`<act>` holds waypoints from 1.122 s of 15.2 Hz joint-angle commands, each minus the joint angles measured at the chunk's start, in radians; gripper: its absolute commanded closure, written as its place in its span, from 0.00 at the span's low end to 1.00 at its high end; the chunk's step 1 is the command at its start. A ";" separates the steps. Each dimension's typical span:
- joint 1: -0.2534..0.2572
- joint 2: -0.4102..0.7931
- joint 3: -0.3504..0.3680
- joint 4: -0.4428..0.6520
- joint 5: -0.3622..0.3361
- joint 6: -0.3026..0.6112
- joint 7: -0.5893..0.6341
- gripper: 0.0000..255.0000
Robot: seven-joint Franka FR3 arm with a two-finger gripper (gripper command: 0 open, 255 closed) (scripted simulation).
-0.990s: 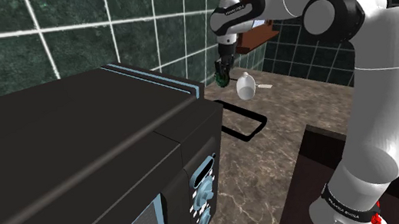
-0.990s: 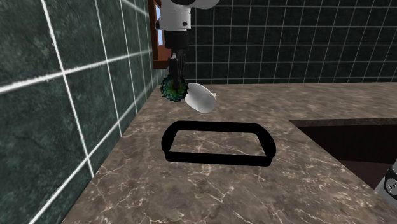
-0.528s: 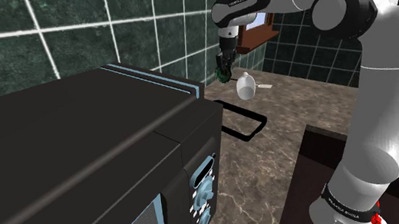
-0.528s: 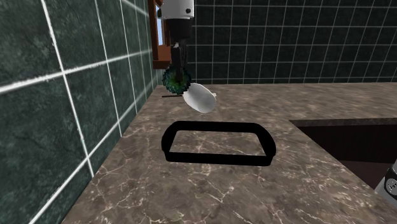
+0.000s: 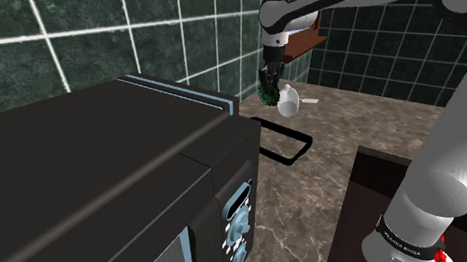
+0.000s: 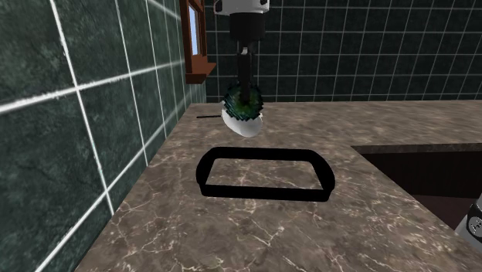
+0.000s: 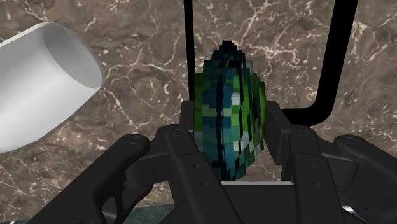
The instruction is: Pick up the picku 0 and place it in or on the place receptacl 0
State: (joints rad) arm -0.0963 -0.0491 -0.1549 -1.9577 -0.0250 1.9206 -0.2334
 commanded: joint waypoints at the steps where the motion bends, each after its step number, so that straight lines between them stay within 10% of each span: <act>1: 0.010 -0.076 0.012 -0.081 -0.011 0.006 0.027 1.00; 6: 0.030 -0.241 0.052 -0.240 -0.024 -0.001 0.095 1.00; 17: 0.029 -0.204 0.048 -0.355 -0.025 0.151 0.096 1.00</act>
State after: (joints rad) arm -0.0675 -0.2565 -0.1064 -2.3037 -0.0499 2.0577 -0.1378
